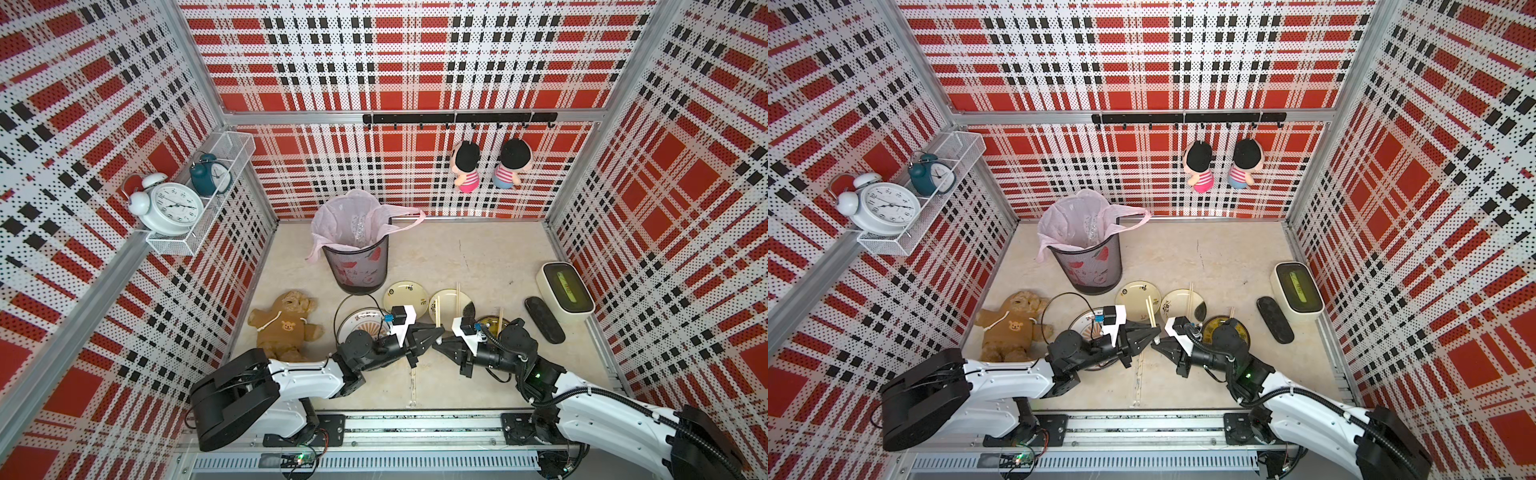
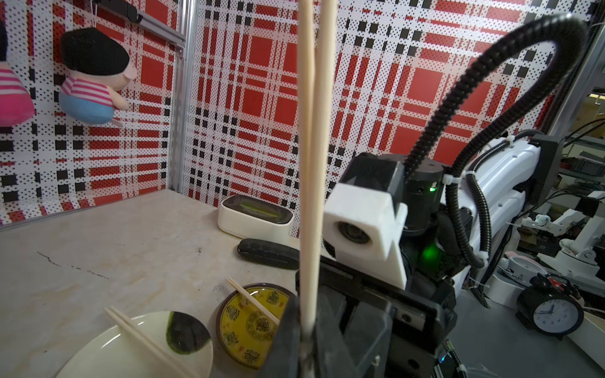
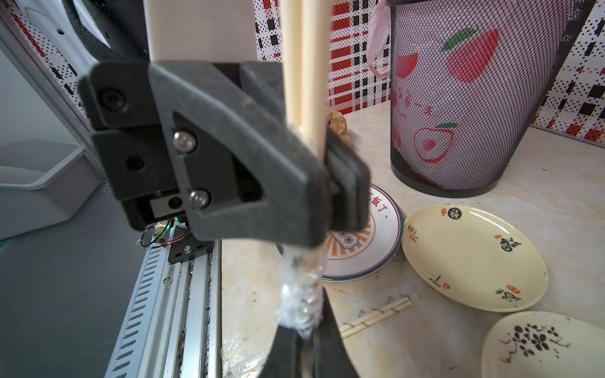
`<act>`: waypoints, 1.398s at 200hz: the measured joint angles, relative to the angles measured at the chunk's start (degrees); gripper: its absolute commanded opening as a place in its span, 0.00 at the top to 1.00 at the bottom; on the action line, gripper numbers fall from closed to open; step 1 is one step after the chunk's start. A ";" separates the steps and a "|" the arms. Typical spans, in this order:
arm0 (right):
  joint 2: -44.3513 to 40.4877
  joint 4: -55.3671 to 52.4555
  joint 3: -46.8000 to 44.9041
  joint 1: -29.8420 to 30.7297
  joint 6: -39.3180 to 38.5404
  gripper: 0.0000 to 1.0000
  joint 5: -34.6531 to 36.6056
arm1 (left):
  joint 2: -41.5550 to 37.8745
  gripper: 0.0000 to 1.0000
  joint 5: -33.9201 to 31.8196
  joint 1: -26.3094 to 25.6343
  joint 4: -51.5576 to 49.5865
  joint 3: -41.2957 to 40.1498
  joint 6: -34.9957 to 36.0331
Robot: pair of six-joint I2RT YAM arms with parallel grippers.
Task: Remove the packaging of disposable chopsticks
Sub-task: Remove the packet bag from the disposable chopsticks.
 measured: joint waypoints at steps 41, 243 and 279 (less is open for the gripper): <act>0.28 -1.73 0.00 -0.04 0.04 1.00 0.28 | 1.25 0.99 -0.59 -0.17 -0.31 0.00 0.13; 2.12 2.45 8.87 -0.70 1.53 0.00 -4.74 | -8.68 1.00 3.04 3.28 -7.13 -8.28 -0.68; 2.99 2.43 8.92 -0.74 1.42 0.17 -4.22 | -10.32 1.00 3.74 3.72 -7.39 -8.44 -1.40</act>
